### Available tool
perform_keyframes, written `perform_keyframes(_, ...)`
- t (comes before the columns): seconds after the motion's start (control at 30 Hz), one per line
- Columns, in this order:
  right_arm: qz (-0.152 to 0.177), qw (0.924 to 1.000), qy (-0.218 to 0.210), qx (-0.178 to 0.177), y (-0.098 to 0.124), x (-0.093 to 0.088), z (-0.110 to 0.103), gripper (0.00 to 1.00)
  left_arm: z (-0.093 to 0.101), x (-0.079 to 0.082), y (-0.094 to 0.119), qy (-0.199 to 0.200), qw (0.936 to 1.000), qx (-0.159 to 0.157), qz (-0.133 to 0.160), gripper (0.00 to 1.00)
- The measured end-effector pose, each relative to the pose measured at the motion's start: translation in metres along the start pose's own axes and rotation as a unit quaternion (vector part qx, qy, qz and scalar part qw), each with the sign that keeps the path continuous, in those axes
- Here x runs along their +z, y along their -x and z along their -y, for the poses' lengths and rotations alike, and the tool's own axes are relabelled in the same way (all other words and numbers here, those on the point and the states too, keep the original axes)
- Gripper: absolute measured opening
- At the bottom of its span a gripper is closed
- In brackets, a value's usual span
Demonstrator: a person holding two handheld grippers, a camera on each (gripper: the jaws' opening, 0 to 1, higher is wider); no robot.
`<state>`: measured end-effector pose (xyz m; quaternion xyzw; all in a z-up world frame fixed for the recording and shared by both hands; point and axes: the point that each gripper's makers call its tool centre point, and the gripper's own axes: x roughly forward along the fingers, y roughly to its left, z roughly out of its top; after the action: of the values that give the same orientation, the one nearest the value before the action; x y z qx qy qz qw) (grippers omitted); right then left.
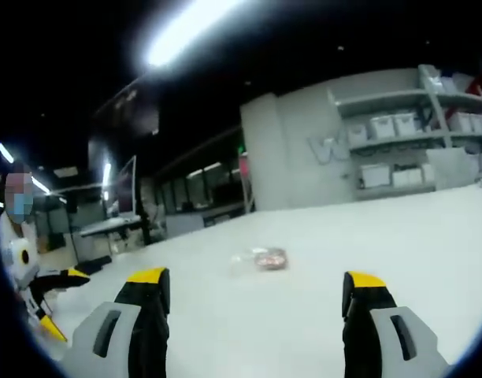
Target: Open the resealable bag by pulling the two sides of the seal apart until the entire bag opening is separated and visibly accessible.
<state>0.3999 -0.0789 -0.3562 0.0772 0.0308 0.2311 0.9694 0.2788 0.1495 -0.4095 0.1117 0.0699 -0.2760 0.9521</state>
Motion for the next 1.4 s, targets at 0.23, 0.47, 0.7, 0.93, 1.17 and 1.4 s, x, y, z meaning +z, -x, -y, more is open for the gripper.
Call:
perform_keyframes(0.23,0.017,0.9998,-0.001,0.006,0.021,0.008,-0.008,0.91,0.001,0.001,0.001,0.004,1.0000,0.001,0.001,0.93)
perform_keyframes(0.47,0.029,0.9995,-0.006,0.006,0.037,0.008,-0.013,0.91,0.002,0.002,0.002,0.004,1.0000,0.001,0.003,0.93)
perform_keyframes(0.7,0.038,0.9992,-0.005,0.007,0.052,0.008,-0.017,0.91,0.000,0.000,0.004,0.009,0.9999,0.004,0.005,0.93)
perform_keyframes(0.93,0.051,0.9987,0.003,0.003,0.069,0.010,-0.022,0.91,-0.003,-0.002,0.007,0.016,0.9998,0.009,0.006,0.92)
perform_keyframes(1.17,0.063,0.9980,0.006,0.002,0.084,0.013,-0.025,0.91,0.001,0.000,0.006,0.015,0.9998,0.004,0.009,0.92)
perform_keyframes(1.4,0.073,0.9973,0.008,-0.005,0.098,0.012,-0.021,0.92,0.003,0.001,0.008,0.015,0.9998,0.006,0.010,0.92)
